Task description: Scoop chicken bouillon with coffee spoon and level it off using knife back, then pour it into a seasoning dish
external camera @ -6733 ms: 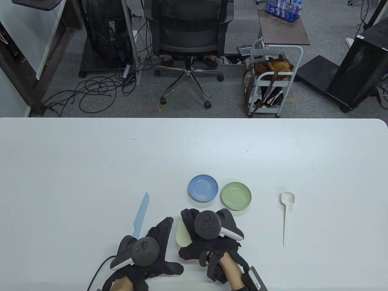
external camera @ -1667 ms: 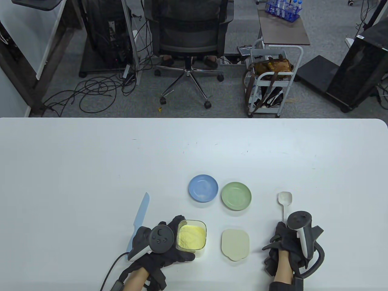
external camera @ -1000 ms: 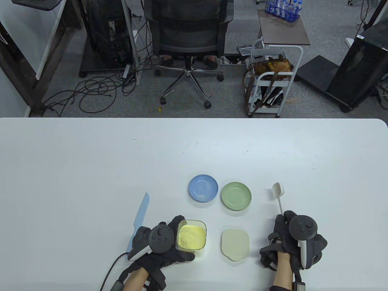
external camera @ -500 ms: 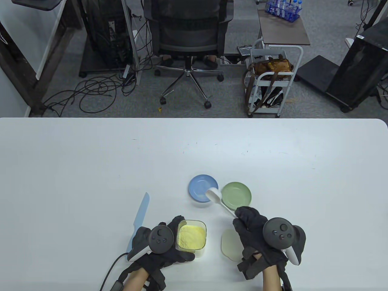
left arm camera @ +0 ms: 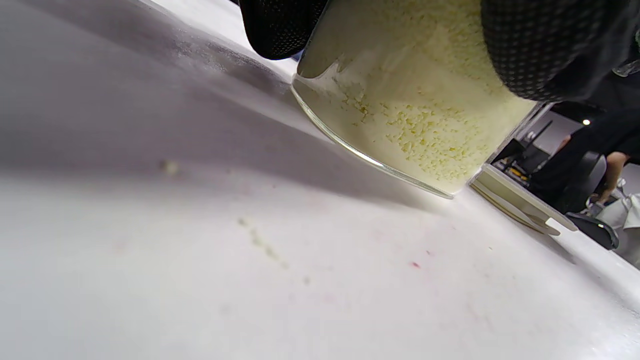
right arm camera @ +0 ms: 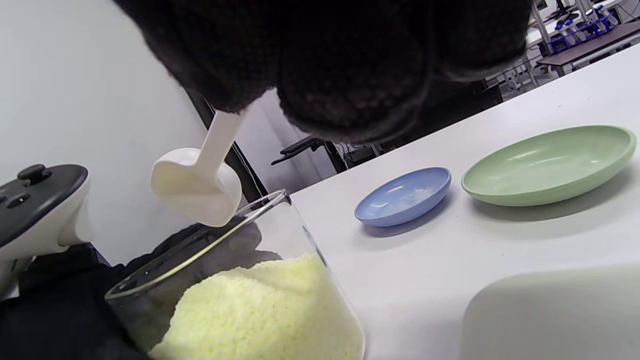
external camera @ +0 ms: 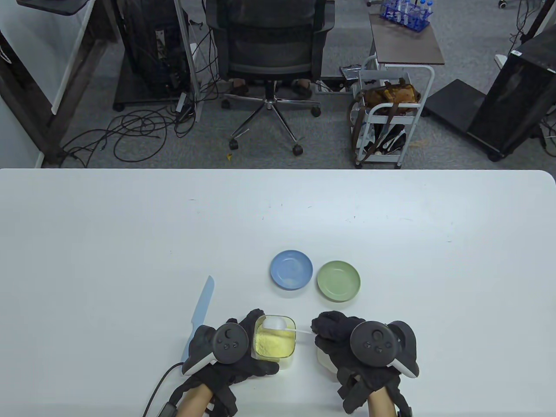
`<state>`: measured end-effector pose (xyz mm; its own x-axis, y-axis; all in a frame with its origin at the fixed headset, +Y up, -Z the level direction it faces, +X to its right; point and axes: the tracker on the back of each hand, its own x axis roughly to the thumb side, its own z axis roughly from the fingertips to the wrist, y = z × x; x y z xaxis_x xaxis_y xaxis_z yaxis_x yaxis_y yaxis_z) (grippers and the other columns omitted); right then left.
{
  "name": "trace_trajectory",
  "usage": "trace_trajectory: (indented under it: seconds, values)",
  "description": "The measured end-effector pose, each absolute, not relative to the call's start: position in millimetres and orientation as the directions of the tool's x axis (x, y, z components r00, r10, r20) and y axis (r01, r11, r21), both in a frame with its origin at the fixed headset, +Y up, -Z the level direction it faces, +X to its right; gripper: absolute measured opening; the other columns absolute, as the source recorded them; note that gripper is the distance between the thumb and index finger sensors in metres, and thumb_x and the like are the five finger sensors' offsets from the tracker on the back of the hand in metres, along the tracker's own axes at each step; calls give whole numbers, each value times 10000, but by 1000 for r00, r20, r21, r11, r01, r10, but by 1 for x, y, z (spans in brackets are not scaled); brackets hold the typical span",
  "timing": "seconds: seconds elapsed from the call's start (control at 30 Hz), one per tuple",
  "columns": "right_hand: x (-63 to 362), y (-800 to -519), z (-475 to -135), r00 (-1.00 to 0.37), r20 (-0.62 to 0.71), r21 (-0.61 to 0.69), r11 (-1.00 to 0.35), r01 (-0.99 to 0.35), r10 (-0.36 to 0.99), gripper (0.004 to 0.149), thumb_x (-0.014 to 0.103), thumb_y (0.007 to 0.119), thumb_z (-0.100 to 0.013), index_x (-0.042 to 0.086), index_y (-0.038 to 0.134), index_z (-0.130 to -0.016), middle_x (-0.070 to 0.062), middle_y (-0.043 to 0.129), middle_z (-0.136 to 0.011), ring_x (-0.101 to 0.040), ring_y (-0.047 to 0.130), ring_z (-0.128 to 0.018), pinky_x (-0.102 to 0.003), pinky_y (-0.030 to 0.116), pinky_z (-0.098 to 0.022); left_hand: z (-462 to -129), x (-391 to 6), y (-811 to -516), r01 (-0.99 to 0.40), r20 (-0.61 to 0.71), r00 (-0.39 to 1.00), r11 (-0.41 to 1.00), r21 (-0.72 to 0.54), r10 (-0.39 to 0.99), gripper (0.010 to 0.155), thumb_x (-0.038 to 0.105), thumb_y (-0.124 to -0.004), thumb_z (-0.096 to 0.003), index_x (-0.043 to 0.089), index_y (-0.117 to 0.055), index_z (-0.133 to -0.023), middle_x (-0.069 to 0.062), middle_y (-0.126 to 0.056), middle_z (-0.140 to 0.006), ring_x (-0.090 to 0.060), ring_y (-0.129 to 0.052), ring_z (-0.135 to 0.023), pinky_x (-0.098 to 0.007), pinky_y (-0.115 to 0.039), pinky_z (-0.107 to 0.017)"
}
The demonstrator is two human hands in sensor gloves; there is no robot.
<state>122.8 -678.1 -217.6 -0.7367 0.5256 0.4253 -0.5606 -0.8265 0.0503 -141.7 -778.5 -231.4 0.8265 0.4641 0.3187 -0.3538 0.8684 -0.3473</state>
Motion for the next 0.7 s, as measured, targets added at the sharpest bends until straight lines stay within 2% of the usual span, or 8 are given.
trace_trajectory:
  seconds: [0.27, 0.47, 0.57, 0.7]
  values:
    - [104, -680, -218, -824, 422, -32, -902, -430, 377, 343, 187, 939, -327, 181, 869, -663, -189, 847, -795, -207, 929, -282, -478, 759, -358, -231, -142, -779, -354, 319, 827, 869, -346, 464, 1195, 667, -873, -270, 169, -127, -1060, -44, -481, -1154, -238, -654, -1085, -578, -348, -819]
    - [96, -680, -223, -795, 419, 79, -890, -449, 438, 336, 188, 929, -328, 152, 883, -659, -212, 889, -739, -158, 898, -155, -427, 778, -254, -231, -142, -779, -354, 319, 827, 869, -345, 464, 1194, 667, -873, -271, 167, -128, -1060, -45, -482, -1153, -239, -653, -1085, -578, -348, -819]
    - [94, -683, -226, -758, 408, 168, -858, -485, 509, 333, 198, 915, -336, 110, 889, -655, -251, 913, -672, -115, 885, -82, -397, 795, -191, -231, -142, -779, -354, 319, 827, 869, -345, 464, 1196, 666, -875, -271, 166, -128, -1061, -48, -482, -1154, -243, -654, -1084, -582, -348, -818]
    - [94, -687, -231, -727, 386, 222, -822, -525, 568, 330, 217, 898, -343, 59, 892, -633, -287, 939, -553, -57, 866, 3, -354, 812, -110, -231, -142, -779, -354, 319, 827, 869, -345, 464, 1196, 665, -875, -271, 165, -129, -1061, -49, -484, -1152, -243, -653, -1084, -583, -350, -816]
